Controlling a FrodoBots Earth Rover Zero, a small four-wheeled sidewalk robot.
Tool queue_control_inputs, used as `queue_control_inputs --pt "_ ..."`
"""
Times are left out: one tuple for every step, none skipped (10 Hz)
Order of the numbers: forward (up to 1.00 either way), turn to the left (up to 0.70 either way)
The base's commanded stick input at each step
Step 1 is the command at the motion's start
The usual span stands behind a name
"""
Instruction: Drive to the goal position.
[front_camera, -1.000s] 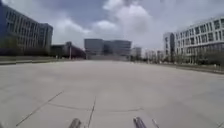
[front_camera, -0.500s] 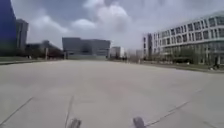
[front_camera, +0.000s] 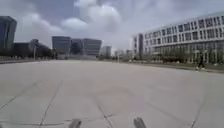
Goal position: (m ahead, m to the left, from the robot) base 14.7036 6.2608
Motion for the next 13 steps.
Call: queue_control_inputs --pt "1.0 -0.4" --pt "1.0 -0.4" --pt "1.0 0.0" --pt "1.0 0.0" --pt "1.0 0.0" --pt "1.0 0.0" --pt "1.0 -0.07" --pt "1.0 -0.35" --pt "1.0 -0.4" --pt "1.0 -0.36" --pt "1.0 -0.1" --pt "1.0 -0.01" --pt "1.0 0.0"
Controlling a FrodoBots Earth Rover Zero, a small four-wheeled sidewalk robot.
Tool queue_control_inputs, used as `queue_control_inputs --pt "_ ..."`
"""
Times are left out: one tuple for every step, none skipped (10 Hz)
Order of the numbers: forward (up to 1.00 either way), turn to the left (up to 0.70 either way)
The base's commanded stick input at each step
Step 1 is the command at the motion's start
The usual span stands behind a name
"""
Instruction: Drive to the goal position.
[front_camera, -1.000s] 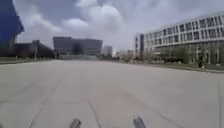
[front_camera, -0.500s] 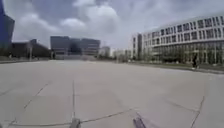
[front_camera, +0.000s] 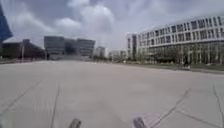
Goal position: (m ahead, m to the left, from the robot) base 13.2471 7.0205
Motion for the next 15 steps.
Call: queue_control_inputs --pt "1.0 0.0" --pt "1.0 0.0" --pt "1.0 0.0" --pt "1.0 0.0" --pt "1.0 0.0" --pt "1.0 0.0" --pt "1.0 0.0" --pt "1.0 0.0" --pt "1.0 0.0" --pt "1.0 0.0" --pt "1.0 0.0" --pt "1.0 0.0" --pt "0.95 0.0" --pt "0.0 0.0" --pt "0.0 0.0"
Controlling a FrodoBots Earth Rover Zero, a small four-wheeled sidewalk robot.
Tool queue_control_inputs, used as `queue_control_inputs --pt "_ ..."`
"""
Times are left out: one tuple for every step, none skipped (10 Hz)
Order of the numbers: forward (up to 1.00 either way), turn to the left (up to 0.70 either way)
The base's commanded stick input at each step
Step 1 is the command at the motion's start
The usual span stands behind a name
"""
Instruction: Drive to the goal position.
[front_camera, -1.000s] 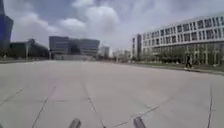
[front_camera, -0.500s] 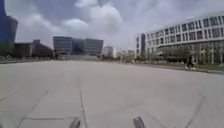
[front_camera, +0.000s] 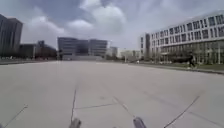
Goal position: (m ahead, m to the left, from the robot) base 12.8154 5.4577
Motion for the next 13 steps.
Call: queue_control_inputs --pt "0.0 0.0" --pt "0.0 0.0" --pt "0.0 0.0" --pt "0.0 0.0" --pt "0.0 0.0" --pt "0.0 0.0" --pt "0.0 0.0" --pt "0.93 0.0" --pt "1.0 0.0" --pt "1.0 0.0" --pt "1.0 0.0" --pt "1.0 0.0" --pt "1.0 -0.25"
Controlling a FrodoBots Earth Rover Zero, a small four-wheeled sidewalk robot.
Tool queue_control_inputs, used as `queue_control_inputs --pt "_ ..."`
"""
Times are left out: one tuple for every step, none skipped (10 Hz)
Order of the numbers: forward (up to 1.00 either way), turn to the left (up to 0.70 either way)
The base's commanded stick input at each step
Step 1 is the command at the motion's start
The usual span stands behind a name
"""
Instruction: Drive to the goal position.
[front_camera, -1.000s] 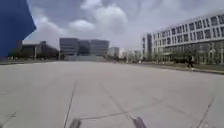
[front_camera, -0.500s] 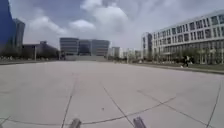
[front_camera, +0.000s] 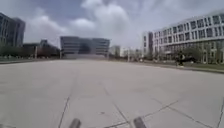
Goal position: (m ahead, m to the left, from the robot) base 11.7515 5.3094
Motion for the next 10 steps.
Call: queue_control_inputs --pt "1.0 -0.4" --pt "1.0 -0.3" --pt "1.0 -0.15" --pt "1.0 -0.01" --pt "1.0 0.0" --pt "1.0 0.0" --pt "1.0 0.0" --pt "1.0 0.0" --pt "1.0 0.0" --pt "1.0 0.0"
